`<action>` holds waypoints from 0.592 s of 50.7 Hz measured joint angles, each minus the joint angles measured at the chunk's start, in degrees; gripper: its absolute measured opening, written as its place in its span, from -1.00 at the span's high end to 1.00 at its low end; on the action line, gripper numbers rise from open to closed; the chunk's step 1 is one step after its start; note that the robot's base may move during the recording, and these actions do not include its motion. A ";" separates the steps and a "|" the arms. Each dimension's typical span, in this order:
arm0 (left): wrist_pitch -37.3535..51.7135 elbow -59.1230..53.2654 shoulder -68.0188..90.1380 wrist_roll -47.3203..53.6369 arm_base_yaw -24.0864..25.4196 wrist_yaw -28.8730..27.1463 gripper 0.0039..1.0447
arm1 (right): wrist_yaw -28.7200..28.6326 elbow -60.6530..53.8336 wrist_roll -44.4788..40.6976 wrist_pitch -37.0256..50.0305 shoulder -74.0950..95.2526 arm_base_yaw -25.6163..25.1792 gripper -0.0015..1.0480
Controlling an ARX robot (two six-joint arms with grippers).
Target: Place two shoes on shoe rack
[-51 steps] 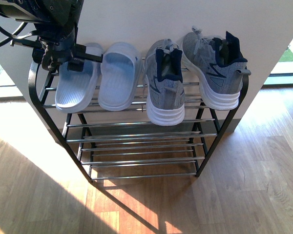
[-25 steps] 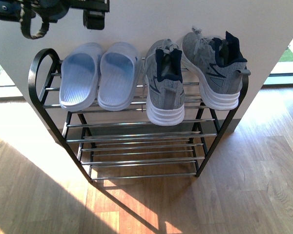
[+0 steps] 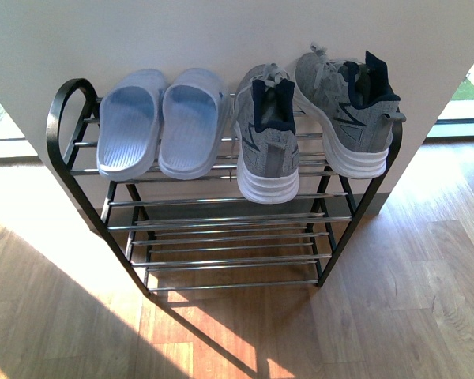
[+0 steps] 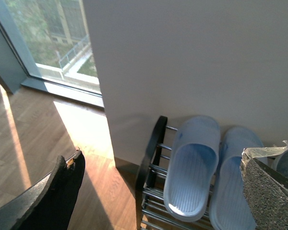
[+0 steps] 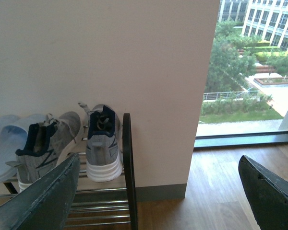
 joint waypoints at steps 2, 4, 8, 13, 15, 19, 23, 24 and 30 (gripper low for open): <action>-0.85 -1.25 -2.95 -0.04 -0.76 -1.84 -0.83 | 0.00 0.00 0.00 0.00 0.00 0.00 -0.82; -1.20 -2.21 -5.27 -0.13 -1.27 -2.71 -0.83 | 0.00 0.00 0.00 0.00 0.00 0.00 -0.82; 2.78 -4.11 -8.35 2.21 -0.98 1.09 -0.75 | -0.02 0.00 0.00 0.00 0.00 0.00 -0.82; 21.24 -13.90 -11.37 12.28 2.97 17.09 -0.37 | -0.02 0.00 0.00 -0.02 0.00 0.00 -0.82; 24.52 -17.51 -13.25 14.82 4.46 20.41 -0.20 | 0.00 0.00 0.00 0.00 0.00 0.00 -0.82; 25.49 -20.61 -15.89 16.81 6.16 22.47 0.01 | -0.02 0.00 0.00 0.00 0.00 0.00 -0.82; 25.66 -23.52 -18.67 18.08 8.26 24.09 0.25 | -0.02 0.00 0.00 0.00 0.00 0.00 -0.82; 25.66 -23.89 -19.04 18.23 8.55 24.44 0.28 | -0.02 0.00 0.00 0.00 0.00 0.00 -0.82; 25.64 -27.39 -22.45 18.86 10.93 26.86 0.62 | -0.02 0.00 0.00 0.00 0.00 0.00 -0.82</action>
